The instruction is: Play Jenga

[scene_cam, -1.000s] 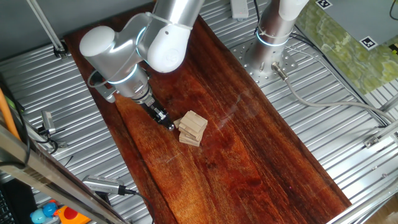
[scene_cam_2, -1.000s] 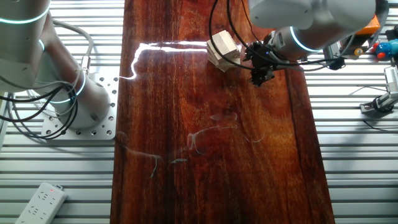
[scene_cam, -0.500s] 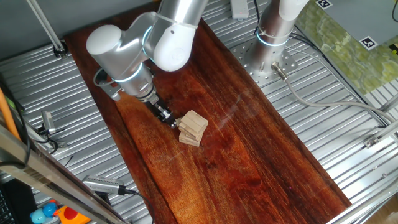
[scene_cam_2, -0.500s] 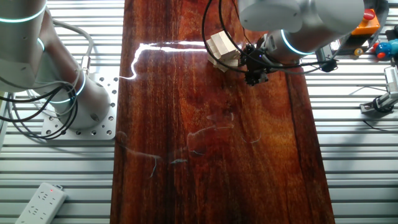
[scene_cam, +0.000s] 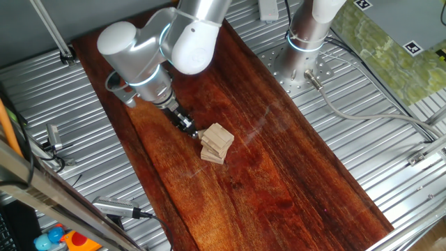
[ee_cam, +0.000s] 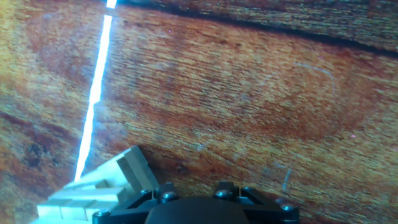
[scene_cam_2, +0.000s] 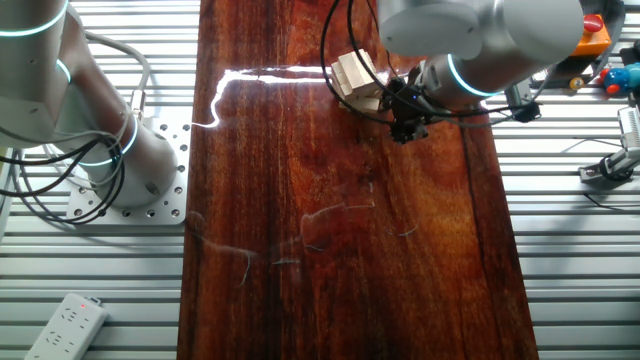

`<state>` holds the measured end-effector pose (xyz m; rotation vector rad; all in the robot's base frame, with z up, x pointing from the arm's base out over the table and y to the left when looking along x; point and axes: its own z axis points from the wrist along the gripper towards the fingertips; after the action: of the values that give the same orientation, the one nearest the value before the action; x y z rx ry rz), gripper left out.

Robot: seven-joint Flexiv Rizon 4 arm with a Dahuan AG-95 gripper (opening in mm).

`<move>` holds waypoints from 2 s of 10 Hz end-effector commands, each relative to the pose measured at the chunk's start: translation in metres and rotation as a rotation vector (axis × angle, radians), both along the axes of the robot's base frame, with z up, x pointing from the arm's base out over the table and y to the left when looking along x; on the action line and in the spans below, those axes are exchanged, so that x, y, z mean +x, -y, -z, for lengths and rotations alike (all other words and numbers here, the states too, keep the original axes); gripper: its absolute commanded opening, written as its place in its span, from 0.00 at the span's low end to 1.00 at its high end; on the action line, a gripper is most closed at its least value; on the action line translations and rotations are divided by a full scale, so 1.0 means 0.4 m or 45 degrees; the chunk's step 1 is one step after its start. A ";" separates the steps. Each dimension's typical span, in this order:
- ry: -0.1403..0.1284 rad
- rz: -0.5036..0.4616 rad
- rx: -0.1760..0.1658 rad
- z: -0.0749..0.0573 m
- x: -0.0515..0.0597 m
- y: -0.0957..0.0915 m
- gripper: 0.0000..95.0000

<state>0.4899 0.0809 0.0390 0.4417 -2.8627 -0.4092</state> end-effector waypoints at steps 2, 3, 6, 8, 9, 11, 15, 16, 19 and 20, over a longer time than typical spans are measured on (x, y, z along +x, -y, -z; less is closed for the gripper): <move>0.002 -0.003 -0.001 -0.004 -0.006 0.006 0.40; 0.016 -0.012 0.004 -0.003 -0.003 0.007 0.40; 0.026 -0.037 0.002 -0.012 0.042 0.003 0.40; 0.031 -0.019 0.015 -0.019 0.063 -0.002 0.40; 0.036 -0.012 0.023 -0.021 0.072 -0.005 0.60; 0.034 -0.001 0.032 -0.026 0.083 -0.008 0.60; 0.024 0.024 0.054 -0.032 0.079 -0.012 0.60; 0.022 0.034 0.050 -0.029 0.073 -0.018 0.60; 0.027 0.038 0.044 -0.020 0.056 -0.026 0.60; 0.027 0.036 0.043 -0.019 0.053 -0.027 0.60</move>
<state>0.5097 0.0921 0.0472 0.4143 -2.8901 -0.4604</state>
